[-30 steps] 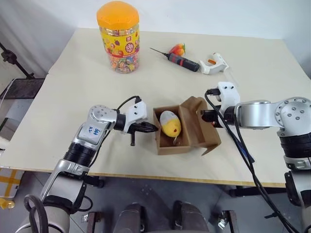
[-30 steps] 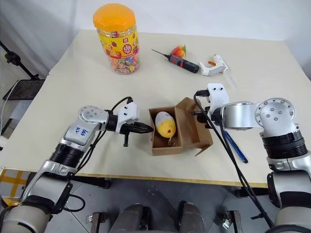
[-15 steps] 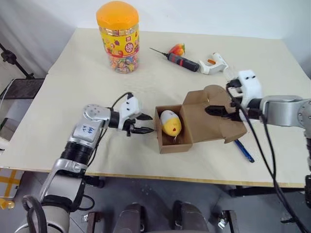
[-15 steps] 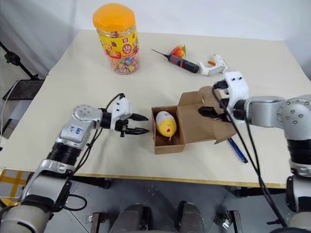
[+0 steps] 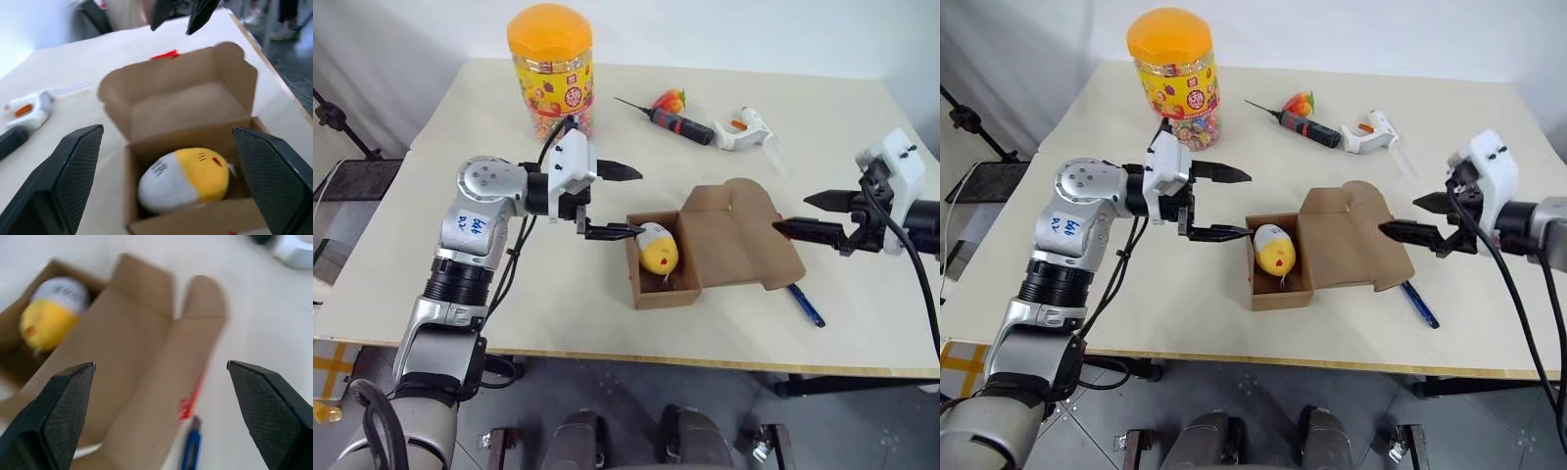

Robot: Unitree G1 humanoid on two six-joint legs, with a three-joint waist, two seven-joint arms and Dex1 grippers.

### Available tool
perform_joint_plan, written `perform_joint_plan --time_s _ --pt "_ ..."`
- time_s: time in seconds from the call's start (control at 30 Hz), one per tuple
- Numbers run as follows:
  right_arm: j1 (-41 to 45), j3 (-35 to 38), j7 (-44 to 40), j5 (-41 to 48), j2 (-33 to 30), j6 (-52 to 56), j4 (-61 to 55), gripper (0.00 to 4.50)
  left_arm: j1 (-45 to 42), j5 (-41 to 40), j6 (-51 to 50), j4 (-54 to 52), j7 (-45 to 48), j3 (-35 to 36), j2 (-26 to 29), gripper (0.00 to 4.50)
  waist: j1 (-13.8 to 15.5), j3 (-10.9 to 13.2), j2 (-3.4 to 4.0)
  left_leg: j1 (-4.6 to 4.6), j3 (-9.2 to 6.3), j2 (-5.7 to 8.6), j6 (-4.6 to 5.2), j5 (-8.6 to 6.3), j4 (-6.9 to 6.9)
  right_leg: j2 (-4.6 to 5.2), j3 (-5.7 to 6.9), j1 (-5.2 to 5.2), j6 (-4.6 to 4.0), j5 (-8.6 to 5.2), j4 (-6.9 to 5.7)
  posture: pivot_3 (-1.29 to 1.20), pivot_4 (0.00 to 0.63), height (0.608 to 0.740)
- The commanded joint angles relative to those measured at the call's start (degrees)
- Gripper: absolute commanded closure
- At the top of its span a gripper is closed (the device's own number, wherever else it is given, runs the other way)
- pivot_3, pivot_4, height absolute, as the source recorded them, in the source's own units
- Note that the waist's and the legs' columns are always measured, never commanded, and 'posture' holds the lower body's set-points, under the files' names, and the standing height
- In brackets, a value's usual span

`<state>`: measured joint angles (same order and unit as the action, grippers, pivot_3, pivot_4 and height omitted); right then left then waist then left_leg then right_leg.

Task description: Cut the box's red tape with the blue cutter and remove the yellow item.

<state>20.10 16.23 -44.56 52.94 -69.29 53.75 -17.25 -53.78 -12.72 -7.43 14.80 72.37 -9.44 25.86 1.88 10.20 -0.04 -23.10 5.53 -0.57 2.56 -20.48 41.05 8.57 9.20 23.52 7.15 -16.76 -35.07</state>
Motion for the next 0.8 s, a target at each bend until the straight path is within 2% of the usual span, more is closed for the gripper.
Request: perform_joint_plan --time_s 0.03,0.2,0.23,0.33,0.7,0.73,0.8 --pt "-3.12 8.02 -2.94 -1.14 1.62 -4.95 -7.35 0.0 -2.6 2.52 3.96 4.83 5.33 -5.8 -2.74 0.02 0.29 0.0 0.0 0.0 0.0 0.0 0.0 0.0 0.05 0.0 -0.02 0.0 0.0 0.0 -0.01 0.0 0.15 0.74" --pt "-7.08 11.87 1.0 -0.25 5.32 -3.64 -12.62 0.0 -6.88 8.81 12.87 19.18 4.59 -9.86 -6.64 0.02 0.7 0.02 -0.04 0.03 -0.06 0.26 0.01 0.0 0.19 0.0 -0.05 -0.07 0.06 0.04 -0.04 0.0 0.15 0.74" --pt "-7.8 12.57 1.88 -0.03 5.99 -3.26 -13.69 0.0 -7.84 9.86 14.14 21.6 3.78 -10.08 -7.27 0.2 0.79 0.02 -0.04 0.02 -0.08 0.26 0.01 0.0 0.2 0.0 -0.07 -0.05 0.06 0.04 -0.04 0.0 0.15 0.74" --pt "-10.2 15.09 3.71 1.11 7.37 -2.1 -16.99 0.0 -9.98 11.98 19.24 27.0 2.3 -9.82 -8.28 0.88 1.12 0.03 -0.06 0.0 -0.12 0.3 0.01 0.0 0.2 0.02 -0.05 -0.05 0.06 0.04 -0.05 0.0 0.15 0.74" --pt "-11.47 16.93 7.09 2.53 8.27 -1.4 -19.41 0.0 -13.35 13.16 23.95 33.85 3.6 -8.64 -9.96 4.32 1.06 0.03 -0.06 0.02 -0.2 0.33 0.04 0.0 0.2 0.04 -0.07 -0.05 0.06 0.04 -0.08 0.0 0.15 0.74" --pt "-11.51 16.76 7.01 2.27 8.19 -1.57 -19.22 0.0 -13.48 12.81 23.98 33.8 3.66 -8.27 -10.08 4.49 1.06 0.03 -0.06 0.02 -0.19 0.33 0.04 0.0 0.2 0.04 -0.06 -0.05 0.06 0.04 -0.08 0.0 0.15 0.74" --pt "-11.49 16.58 6.81 1.9 8.12 -1.84 -18.78 0.0 -13.72 11.7 23.3 33.15 3.83 -7.25 -10.33 4.49 1.07 0.04 -0.06 0.02 -0.19 0.33 0.04 0.0 0.21 0.04 -0.07 -0.05 0.06 0.04 -0.08 0.0 0.15 0.74"
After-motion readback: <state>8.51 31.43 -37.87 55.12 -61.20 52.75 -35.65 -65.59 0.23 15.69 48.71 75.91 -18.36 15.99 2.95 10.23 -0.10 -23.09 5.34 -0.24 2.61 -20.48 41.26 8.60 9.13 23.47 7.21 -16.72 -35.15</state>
